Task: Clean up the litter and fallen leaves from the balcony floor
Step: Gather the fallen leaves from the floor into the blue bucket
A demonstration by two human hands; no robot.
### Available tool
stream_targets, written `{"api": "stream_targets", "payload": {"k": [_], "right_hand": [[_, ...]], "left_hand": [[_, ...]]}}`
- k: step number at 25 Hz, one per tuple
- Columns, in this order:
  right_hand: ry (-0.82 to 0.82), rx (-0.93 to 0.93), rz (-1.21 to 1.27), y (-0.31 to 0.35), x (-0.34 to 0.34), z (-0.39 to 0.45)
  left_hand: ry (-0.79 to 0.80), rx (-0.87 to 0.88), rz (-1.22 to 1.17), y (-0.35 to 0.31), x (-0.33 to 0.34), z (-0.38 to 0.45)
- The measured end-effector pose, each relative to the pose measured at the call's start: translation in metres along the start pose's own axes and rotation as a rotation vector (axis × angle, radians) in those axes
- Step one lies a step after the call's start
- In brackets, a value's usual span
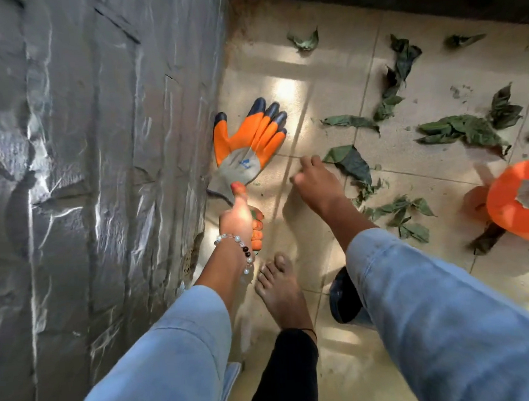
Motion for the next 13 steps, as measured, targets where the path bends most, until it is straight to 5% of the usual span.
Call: {"api": "stream_targets", "payload": {"k": [3, 6, 8, 10, 13], "right_hand": [[0.018, 0.224, 0.351, -0.027, -0.002, -0.032], [-0.039, 0.630, 1.381, -0.040, -0.034, -0.089], [-0.116, 0.677, 1.768, -0.035, -0.071, -0.123], [-0.133, 0.592, 1.701, -0.023, -0.115, -0.147], [-0.184, 0.162, 1.122, -0.017, -0.183, -0.160]], "left_hand": [[-0.007, -0.032, 0.007, 0.013, 0.004, -0.019], [-0.045, -0.058, -0.064, 0.021, 0.021, -0.059], [-0.028, -0.054, -0.165, 0.020, 0.044, -0.092], [0.055, -0.061, -0.236, 0.014, 0.072, -0.118], [0.035, -0.068, -0.337, -0.009, 0.096, -0.156]]}}
Point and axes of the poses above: each hand's wrist, its own z-axis towards the middle knuckle, its own x-axis out of the palm, y = z × x, the point moved 6 cm from there along z, towards the middle knuckle, and after that the axes turned 4 degrees about -z, right-handed, at the moved point
